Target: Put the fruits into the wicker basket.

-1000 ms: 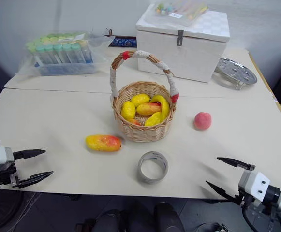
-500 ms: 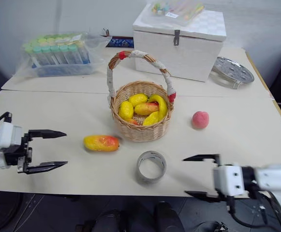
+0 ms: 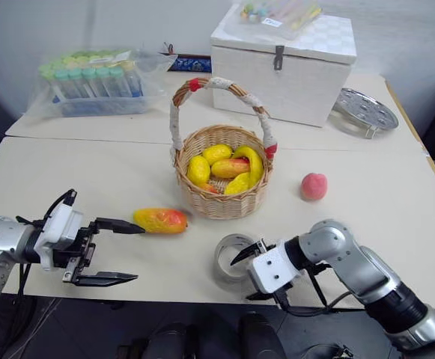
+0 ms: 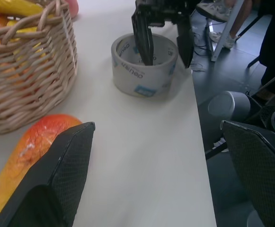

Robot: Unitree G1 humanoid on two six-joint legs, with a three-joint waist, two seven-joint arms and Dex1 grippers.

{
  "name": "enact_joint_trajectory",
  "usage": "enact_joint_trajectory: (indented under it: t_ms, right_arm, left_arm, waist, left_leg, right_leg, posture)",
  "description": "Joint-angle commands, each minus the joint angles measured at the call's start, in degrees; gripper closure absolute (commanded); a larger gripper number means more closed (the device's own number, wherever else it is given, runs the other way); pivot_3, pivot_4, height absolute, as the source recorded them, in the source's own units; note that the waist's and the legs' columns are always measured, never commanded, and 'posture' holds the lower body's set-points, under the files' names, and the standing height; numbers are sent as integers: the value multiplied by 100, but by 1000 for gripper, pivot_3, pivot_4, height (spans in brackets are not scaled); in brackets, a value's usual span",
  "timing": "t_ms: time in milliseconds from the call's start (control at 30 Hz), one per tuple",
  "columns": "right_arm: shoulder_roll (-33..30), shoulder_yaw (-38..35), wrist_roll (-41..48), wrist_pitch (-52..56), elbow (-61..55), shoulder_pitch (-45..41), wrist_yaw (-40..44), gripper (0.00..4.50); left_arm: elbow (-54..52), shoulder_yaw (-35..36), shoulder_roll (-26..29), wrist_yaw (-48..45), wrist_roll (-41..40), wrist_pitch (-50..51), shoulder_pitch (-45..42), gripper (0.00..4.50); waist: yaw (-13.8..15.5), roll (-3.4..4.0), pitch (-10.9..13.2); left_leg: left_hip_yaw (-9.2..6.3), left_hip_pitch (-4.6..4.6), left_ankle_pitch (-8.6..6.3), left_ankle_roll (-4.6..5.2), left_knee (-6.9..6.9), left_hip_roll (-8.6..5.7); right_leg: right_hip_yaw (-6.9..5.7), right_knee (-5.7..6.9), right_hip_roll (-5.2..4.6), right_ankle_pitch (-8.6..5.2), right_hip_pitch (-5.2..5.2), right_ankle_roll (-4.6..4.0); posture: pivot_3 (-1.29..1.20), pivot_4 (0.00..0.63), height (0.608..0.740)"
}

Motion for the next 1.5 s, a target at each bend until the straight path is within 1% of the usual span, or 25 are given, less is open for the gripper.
enact_joint_trajectory:
  t_ms: [33,133,233,300,333,367,400,433,467,500,533,567,633,700,767,900,967,1033,1067,1167,1267,1367,1400,1467,1500]
  right_arm:
    - [-34,-105,157,11,-157,40,30,2081]
    - [-205,-461,755,-123,-446,447,156,3105]
    - [-286,-820,1189,-174,-629,840,92,4132]
    - [-428,-1203,1436,-187,-750,1265,14,4203]
    - [-473,-1641,1588,-146,-855,1604,-175,4203]
    - [-478,-2093,1756,-167,-956,1912,-350,4203]
    - [-496,-2688,2053,70,-1119,2262,-553,4203]
    - [-512,-3101,2267,244,-1262,2536,-696,4203]
    - [-550,-3843,2454,469,-1312,2949,-746,4203]
    - [-586,-4349,2574,630,-1356,3248,-782,4203]
    - [-665,-4812,2578,776,-1333,3529,-749,4203]
    - [-783,-5421,2429,766,-971,3829,-607,4203]
    - [-1052,-6109,1938,627,-118,4142,-573,4203]
    - [-1244,-6252,1619,337,474,4186,-582,4203]
    - [-1462,-6097,1430,362,1234,3991,-645,4203]
    - [-1640,-5205,977,188,3493,2386,-1079,4203]
    - [-1668,-4855,830,-12,4180,1896,-949,4203]
    - [-1652,-4698,888,-66,4549,1617,-749,3480]
    - [-1654,-4667,953,-2,4685,1531,-673,3280]
    - [-1680,-4697,1077,-29,4910,1507,-578,2253]
    - [-1747,-4977,1237,-189,4827,1818,-466,1228]
    - [-1981,-5399,1449,-537,4513,2244,-51,132]
    - [-2081,-5558,1518,-589,4406,2329,47,36]
    - [-2304,-5826,1633,-605,4135,2437,237,36]
    - [-2400,-5908,1589,-897,4030,2525,367,36]
  left_arm:
    - [-9,-89,-18,33,-50,113,-137,0]
    - [-108,-136,-69,83,-152,302,-184,0]
    - [-118,-239,-217,164,-90,276,-280,0]
    - [-124,-301,-330,253,-44,260,-332,0]
    - [-137,-326,-417,345,-52,283,-375,0]
    - [-157,-346,-490,427,-59,304,-394,0]
    - [-189,-377,-537,466,-70,328,-397,0]
    - [-228,-388,-565,485,-78,339,-372,0]
    - [-281,-427,-608,493,-98,344,-348,0]
    - [-318,-449,-635,496,-113,345,-327,0]
    - [-349,-478,-672,508,-124,343,-325,0]
    - [-389,-538,-757,555,-167,376,-379,0]
    - [-485,-642,-951,685,-316,512,-505,0]
    - [-560,-700,-1094,775,-436,662,-594,0]
    - [-613,-835,-1255,853,-471,741,-699,0]
    - [-583,-989,-1382,878,-366,742,-843,0]
    - [-554,-1012,-1385,879,-315,706,-874,0]
    - [-565,-1013,-1370,874,-327,715,-891,0]
    - [-572,-999,-1358,871,-356,737,-893,0]
    - [-519,-957,-1317,840,-298,654,-868,0]
    - [-362,-860,-1237,842,-130,480,-793,0]
    - [-184,-582,-1122,968,-82,440,-758,0]
    - [-123,-445,-1055,980,-105,435,-733,0]
    - [89,-154,-855,939,-62,352,-633,0]
    - [216,5,-736,906,-19,306,-559,0]
  waist:
    - [8,0,0]
    - [29,0,0]
    - [46,-1,0]
    - [47,0,0]
    - [48,0,0]
    - [72,0,0]
    - [87,0,0]
    - [110,0,0]
    - [128,0,0]
    - [147,0,0]
    - [154,0,0]
    - [161,0,0]
    - [169,-1,-1]
    - [167,-1,-1]
    - [150,-1,-1]
    - [44,7,3]
    - [28,25,6]
    - [23,44,6]
    - [27,52,6]
    - [33,54,7]
    - [29,54,7]
    - [28,56,8]
    - [25,57,8]
    - [-13,58,7]
    - [-36,58,7]
  left_leg:
    - [-1,0,0,0,7,0]
    - [-2,-1,-3,2,12,-1]
    - [-10,-5,-7,7,17,-3]
    - [-10,-6,-8,8,21,-2]
    - [-11,-6,-8,7,21,-2]
    - [-12,-6,-8,7,21,-2]
    - [-13,-7,-8,7,20,-3]
    - [-13,-7,-9,7,20,-3]
    - [-13,-8,-9,8,19,-3]
    - [-13,-9,-9,8,20,-3]
    - [-12,-8,-9,7,18,-3]
    - [-13,-6,-10,6,18,-3]
    - [-12,-5,-10,7,17,-3]
    - [-12,10,-11,11,16,-4]
    - [-12,19,-12,13,14,-3]
    - [3,28,-11,11,13,-2]
    - [5,30,-10,9,13,-2]
    - [6,22,-7,5,7,-1]
    - [6,14,-6,5,6,-1]
    - [9,3,-6,5,8,-2]
    - [10,3,-6,6,12,-3]
    - [11,5,-6,6,10,-3]
    - [12,5,-6,6,9,-3]
    - [20,8,-7,7,8,-3]
    - [22,12,-7,7,3,-3]
  right_leg:
    - [0,7,0,0,0,0]
    - [0,11,-1,0,0,0]
    - [-6,9,-5,0,3,0]
    - [-6,8,-5,0,6,0]
    - [-6,9,-4,0,7,0]
    - [-6,9,-4,0,7,0]
    - [-6,7,-4,0,8,0]
    - [-6,6,-4,0,9,0]
    - [-5,3,-3,0,10,0]
    - [-5,4,-3,0,10,1]
    - [-4,1,-2,0,11,1]
    - [-4,-1,0,0,15,1]
    - [-3,-16,3,1,24,2]
    - [-2,-44,6,7,53,12]
    - [-2,-51,8,7,66,13]
    - [12,-46,13,7,65,13]
    - [15,-44,14,8,61,14]
    - [18,-42,16,7,46,14]
    - [19,-39,16,7,34,14]
    - [24,-35,15,7,21,15]
    - [27,-35,13,8,24,16]
    - [27,-36,14,8,25,17]
    - [28,-38,15,8,25,17]
    - [37,-36,15,9,25,19]
    - [43,-36,17,10,25,20]
  posture:
    - [0,150,740]
    - [0,150,740]
    - [0,150,740]
    - [0,150,740]
    - [0,150,740]
    - [0,150,740]
    - [0,150,740]
    - [0,150,740]
    - [0,150,740]
    - [0,150,740]
    - [0,150,740]
    - [0,150,740]
    - [0,150,740]
    - [0,150,740]
    - [0,150,740]
    - [0,150,740]
    - [0,150,740]
    - [0,150,740]
    - [0,150,740]
    - [0,150,740]
    - [0,150,740]
    - [0,150,740]
    - [0,150,740]
    - [0,150,740]
    - [0,150,740]
